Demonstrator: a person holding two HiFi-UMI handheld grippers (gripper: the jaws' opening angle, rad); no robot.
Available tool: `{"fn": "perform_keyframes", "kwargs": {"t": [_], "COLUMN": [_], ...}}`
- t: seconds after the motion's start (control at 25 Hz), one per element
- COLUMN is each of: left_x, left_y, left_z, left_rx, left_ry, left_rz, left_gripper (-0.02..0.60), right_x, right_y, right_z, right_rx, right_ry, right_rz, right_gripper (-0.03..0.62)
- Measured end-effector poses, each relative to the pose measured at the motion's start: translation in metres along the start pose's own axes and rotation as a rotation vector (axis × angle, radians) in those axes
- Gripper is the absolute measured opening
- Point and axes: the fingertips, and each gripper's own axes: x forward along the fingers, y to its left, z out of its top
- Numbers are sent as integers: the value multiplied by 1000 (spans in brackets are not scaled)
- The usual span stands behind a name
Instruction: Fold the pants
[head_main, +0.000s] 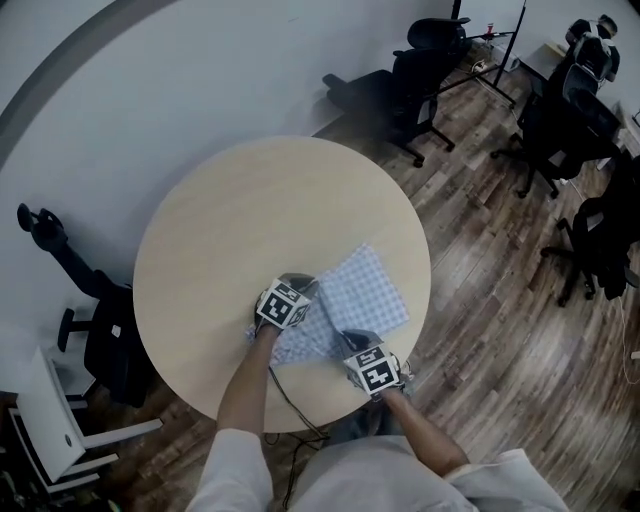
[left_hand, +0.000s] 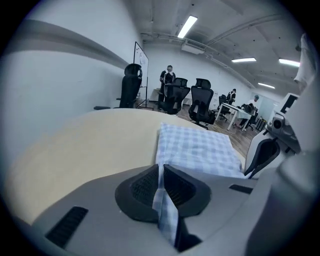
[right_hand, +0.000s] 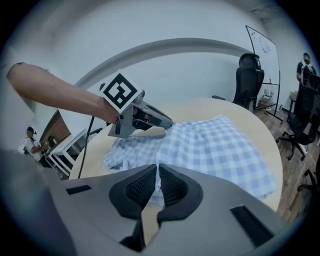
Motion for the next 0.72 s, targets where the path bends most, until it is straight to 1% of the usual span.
{"fn": "perform_keyframes", "kwargs": {"t": [0.16,0.28,0.36,0.44,0.48,0.52,0.56,0.6,0.72], "left_x": [3,5,5,3,2,0,-1,-2,0], "left_y": [1,3,7,17,22,25,27,28,34], "left_z": [-23,-30,-31,-32,-31,-29,-26,-21,2], "left_rx": [-22,-48,-58,-78,-90,-94,-90,-78,-39], "left_ry": [26,42,51,53,49,45,41,37,10], "left_rz": [-27,-36,-20,15,29,35,37,38,53], "left_gripper": [51,59,91,168,217,232,232,232,232], "right_x": [13,22,25,26,25,23,20,15,-2], "right_y": [0,-2,-2,1,3,5,7,6,-5], "right_z": [-24,-36,-40,-41,-40,-36,-31,-24,-1], "right_rx": [13,23,31,36,41,46,49,48,40], "right_ry": [56,92,112,119,113,96,67,29,-68], "right_rz": [8,26,43,75,96,115,123,118,69], "right_gripper": [37,37,38,42,78,154,203,224,233]}}
